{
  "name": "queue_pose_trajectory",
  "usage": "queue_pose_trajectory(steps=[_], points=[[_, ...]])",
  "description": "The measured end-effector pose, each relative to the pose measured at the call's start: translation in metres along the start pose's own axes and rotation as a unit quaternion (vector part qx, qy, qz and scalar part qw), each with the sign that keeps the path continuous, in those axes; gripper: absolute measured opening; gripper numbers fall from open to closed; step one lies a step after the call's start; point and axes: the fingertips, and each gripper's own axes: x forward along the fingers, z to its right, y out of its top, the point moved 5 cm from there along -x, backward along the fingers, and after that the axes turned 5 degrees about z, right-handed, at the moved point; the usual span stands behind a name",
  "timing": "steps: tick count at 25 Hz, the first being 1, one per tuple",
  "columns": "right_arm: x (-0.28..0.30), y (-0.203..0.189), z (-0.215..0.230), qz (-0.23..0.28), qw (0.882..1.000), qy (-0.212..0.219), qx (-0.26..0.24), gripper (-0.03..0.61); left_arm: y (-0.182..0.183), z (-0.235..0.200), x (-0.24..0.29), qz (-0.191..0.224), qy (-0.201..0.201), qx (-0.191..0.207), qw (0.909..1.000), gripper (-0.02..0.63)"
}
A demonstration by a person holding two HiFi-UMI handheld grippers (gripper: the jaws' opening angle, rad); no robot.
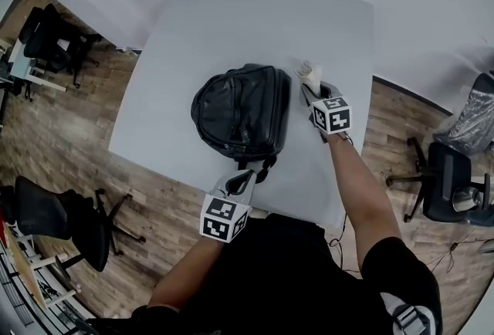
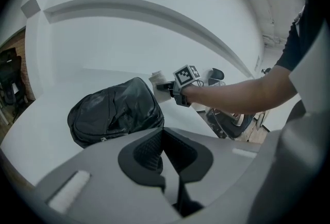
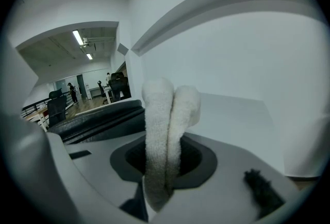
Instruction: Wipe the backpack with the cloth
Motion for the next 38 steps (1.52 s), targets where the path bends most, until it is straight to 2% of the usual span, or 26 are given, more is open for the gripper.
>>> queue_pose_trajectory(steps=[12,19,38], points=[[0.036,-0.004,0.000,-0.009,0.999,0.015,-0.027,0.094,-0.009,-0.020,0.005,-0.014,0.016,-0.031,0.9993,0.006],[0.034,-0.004,-0.010,-0.004,0.999,0.016,-0.038,0.094,-0.008,-0.021,0.007,-0.012,0.006,-0.030,0.9995,0.006],[0.000,-0.014,-0.037,0.003,0.999,0.024,-0.029,0.094,-0.006,-0.014,-0.005,0.008,0.003,-0.028,0.9996,0.006]])
